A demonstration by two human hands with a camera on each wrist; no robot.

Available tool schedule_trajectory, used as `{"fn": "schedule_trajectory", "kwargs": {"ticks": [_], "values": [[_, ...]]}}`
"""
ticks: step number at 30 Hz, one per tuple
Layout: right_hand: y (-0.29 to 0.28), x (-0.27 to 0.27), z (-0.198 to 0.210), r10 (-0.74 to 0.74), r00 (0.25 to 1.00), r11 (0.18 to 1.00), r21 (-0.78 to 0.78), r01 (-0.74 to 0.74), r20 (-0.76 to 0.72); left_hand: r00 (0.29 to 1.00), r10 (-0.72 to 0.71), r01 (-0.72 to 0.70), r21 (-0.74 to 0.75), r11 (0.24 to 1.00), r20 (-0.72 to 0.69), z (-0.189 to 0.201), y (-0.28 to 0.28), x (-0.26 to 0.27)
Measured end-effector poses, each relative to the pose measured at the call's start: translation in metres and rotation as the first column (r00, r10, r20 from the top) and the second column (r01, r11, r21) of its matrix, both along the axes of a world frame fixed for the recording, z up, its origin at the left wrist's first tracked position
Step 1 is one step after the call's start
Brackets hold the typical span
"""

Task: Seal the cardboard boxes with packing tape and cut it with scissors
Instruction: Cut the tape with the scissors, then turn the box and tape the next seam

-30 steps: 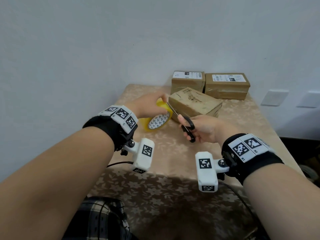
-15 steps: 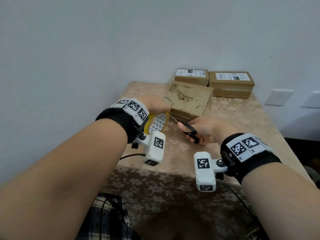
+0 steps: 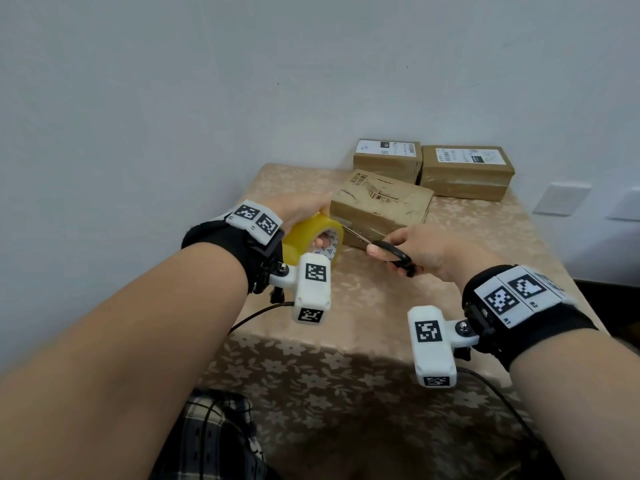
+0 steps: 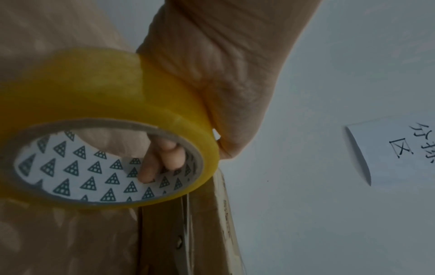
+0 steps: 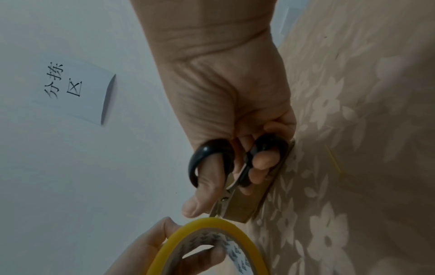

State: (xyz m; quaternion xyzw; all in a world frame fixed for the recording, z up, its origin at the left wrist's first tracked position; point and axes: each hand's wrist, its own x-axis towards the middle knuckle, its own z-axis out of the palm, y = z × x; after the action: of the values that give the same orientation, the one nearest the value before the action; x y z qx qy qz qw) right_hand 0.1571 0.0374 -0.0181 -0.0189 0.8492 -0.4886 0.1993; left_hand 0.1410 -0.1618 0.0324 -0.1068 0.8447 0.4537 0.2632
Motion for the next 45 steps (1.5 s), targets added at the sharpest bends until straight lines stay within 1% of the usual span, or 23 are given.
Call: {"fn": "schedule_trajectory", "kwargs": {"ticks": [3,6,7,8,11,12,15,17,19,21,23,24,25,27,28,29,31,32,34,37,39,42,45], "values": [[-0.001,0.002,-0.001,-0.016,1.0,0.997,-0.078,0.017,0.015,0.999,0.028,-0.029,-0.021,0.999,-0.022,-0.003,-0.001,-0.001],[0.0,-0.001,0.002,-0.107,0.994,0.964,-0.24,0.113,0.036,0.997,-0.002,-0.006,-0.104,0.995,-0.079,-0.007,0.002,-0.003],[0.003,-0.002,0.005,-0.127,0.991,0.956,-0.263,0.132,0.037,0.994,-0.021,0.007,-0.129,0.992,-0.103,-0.008,0.002,-0.003],[0.006,-0.003,0.007,-0.119,0.992,0.963,-0.24,0.123,0.031,0.992,-0.029,0.012,-0.135,0.991,-0.124,-0.008,0.002,-0.003],[0.013,-0.003,0.006,-0.043,0.999,0.998,-0.054,0.044,0.02,0.985,0.015,-0.03,-0.084,0.996,-0.174,-0.011,0.0,-0.005],[0.015,-0.002,0.004,-0.04,0.999,0.999,-0.007,0.04,0.021,0.986,0.021,-0.034,-0.076,0.996,-0.167,-0.011,0.0,-0.004],[0.016,-0.001,0.002,-0.029,0.999,0.997,0.075,0.027,0.025,0.997,0.027,-0.03,-0.034,0.999,-0.079,-0.01,0.001,0.0],[0.015,0.0,0.004,-0.01,1.0,0.99,0.144,0.007,0.017,0.998,-0.025,0.022,-0.053,0.998,-0.058,-0.006,-0.001,0.004],[0.013,0.002,0.005,0.032,0.999,0.96,0.278,-0.027,-0.014,0.991,-0.104,0.098,-0.074,0.992,-0.083,-0.001,-0.003,0.007],[0.01,0.003,0.005,0.123,0.992,0.893,0.441,-0.095,-0.035,0.977,-0.136,0.123,-0.087,0.989,-0.164,0.001,-0.007,0.008],[0.006,0.003,0.006,0.163,0.986,0.846,0.52,-0.118,-0.041,0.956,-0.094,0.074,-0.083,0.994,-0.279,0.001,-0.012,0.008],[0.003,0.004,0.008,0.159,0.986,0.831,0.546,-0.106,-0.052,0.936,-0.073,0.048,-0.08,0.996,-0.344,0.0,-0.015,0.007],[-0.001,0.005,0.012,0.176,0.98,0.796,0.598,-0.089,-0.088,0.911,-0.076,0.045,-0.086,0.995,-0.404,-0.002,-0.016,0.006],[-0.011,0.009,0.022,0.205,0.95,0.721,0.693,0.018,-0.237,0.854,-0.142,0.098,-0.113,0.989,-0.501,-0.005,-0.018,0.006],[-0.016,0.01,0.025,0.199,0.916,0.729,0.677,0.098,-0.348,0.825,-0.176,0.129,-0.125,0.984,-0.537,-0.008,-0.018,0.007],[-0.02,0.01,0.028,0.159,0.886,0.778,0.608,0.159,-0.435,0.801,-0.19,0.147,-0.121,0.982,-0.568,-0.011,-0.018,0.008],[-0.029,0.01,0.028,0.004,0.854,0.921,0.335,0.2,-0.52,0.764,-0.167,0.163,-0.063,0.985,-0.624,-0.017,-0.019,0.011],[-0.034,0.01,0.028,-0.048,0.856,0.961,0.211,0.181,-0.515,0.751,-0.143,0.164,-0.027,0.986,-0.645,-0.02,-0.018,0.014],[-0.045,0.009,0.021,-0.083,0.874,0.989,0.068,0.131,-0.479,0.72,-0.107,0.169,0.024,0.985,-0.686,-0.028,-0.016,0.016],[-0.058,0.003,0.014,-0.217,0.872,0.976,-0.127,0.178,-0.439,0.672,-0.111,0.18,0.017,0.984,-0.732,-0.036,-0.014,0.017],[-0.065,-0.002,0.013,-0.265,0.848,0.964,-0.135,0.228,-0.458,0.652,-0.116,0.178,0.002,0.984,-0.75,-0.039,-0.016,0.015],[-0.069,-0.007,0.014,-0.27,0.807,0.958,-0.058,0.282,-0.525,0.644,-0.174,0.198,-0.058,0.978,-0.745,-0.043,-0.022,0.01],[-0.073,-0.007,0.02,-0.204,0.774,0.96,0.034,0.279,-0.599,0.639,-0.248,0.211,-0.144,0.967,-0.728,-0.048,-0.029,0.004]]}}
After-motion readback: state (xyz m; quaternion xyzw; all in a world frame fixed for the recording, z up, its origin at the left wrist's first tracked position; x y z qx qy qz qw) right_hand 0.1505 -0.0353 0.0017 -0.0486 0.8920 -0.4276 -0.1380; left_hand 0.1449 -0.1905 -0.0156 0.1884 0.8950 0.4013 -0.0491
